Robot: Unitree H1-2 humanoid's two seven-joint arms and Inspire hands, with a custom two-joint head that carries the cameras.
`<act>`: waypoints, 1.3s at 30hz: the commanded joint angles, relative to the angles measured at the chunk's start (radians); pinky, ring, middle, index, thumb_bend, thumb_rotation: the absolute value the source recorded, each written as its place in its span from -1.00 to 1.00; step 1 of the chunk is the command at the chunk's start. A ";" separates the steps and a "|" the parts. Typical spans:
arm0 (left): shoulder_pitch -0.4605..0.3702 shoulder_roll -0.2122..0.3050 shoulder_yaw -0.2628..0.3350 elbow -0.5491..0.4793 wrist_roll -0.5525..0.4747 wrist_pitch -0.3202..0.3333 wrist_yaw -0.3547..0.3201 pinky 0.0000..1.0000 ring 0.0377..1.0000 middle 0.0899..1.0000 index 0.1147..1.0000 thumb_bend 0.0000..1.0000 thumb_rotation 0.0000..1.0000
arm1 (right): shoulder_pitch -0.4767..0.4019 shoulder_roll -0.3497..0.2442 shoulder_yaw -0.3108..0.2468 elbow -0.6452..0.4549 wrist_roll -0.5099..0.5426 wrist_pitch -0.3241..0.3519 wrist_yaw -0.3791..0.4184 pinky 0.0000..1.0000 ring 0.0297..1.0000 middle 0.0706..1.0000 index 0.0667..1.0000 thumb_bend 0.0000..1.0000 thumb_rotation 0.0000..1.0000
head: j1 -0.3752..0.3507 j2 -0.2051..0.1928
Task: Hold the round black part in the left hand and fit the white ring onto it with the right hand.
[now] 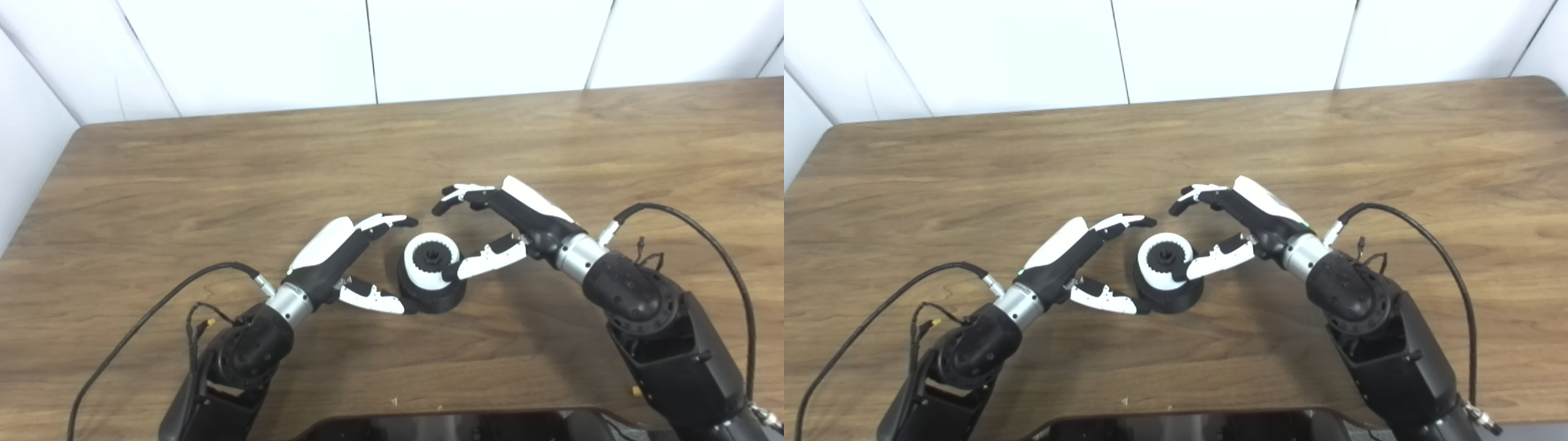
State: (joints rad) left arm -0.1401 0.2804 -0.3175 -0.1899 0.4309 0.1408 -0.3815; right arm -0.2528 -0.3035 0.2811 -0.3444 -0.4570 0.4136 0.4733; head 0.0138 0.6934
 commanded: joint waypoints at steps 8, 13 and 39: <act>0.059 0.054 0.138 -0.060 -0.127 0.122 -0.007 0.77 0.85 0.85 0.80 0.78 0.53 | -0.010 0.013 -0.134 0.019 0.125 -0.011 -0.062 0.71 0.78 0.76 0.65 0.63 0.14 | -0.001 -0.013; 0.113 -0.033 0.264 -0.082 -0.230 0.073 0.102 0.82 0.91 0.91 0.84 0.29 0.99 | 0.029 0.055 -0.198 0.044 0.181 -0.023 -0.134 0.70 0.80 0.80 0.78 0.34 0.62 | -0.008 -0.037; 0.156 -0.231 0.479 0.036 -0.503 -0.197 0.311 1.00 1.00 1.00 1.00 -0.04 1.00 | 0.141 0.258 -0.423 0.192 0.593 -0.255 -0.334 1.00 1.00 1.00 1.00 0.05 1.00 | -0.033 -0.082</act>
State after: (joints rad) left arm 0.0377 0.0305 0.1586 -0.1469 -0.0729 -0.0144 -0.0852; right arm -0.0903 -0.0514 -0.1327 -0.1270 0.1131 0.2110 0.1502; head -0.0184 0.6105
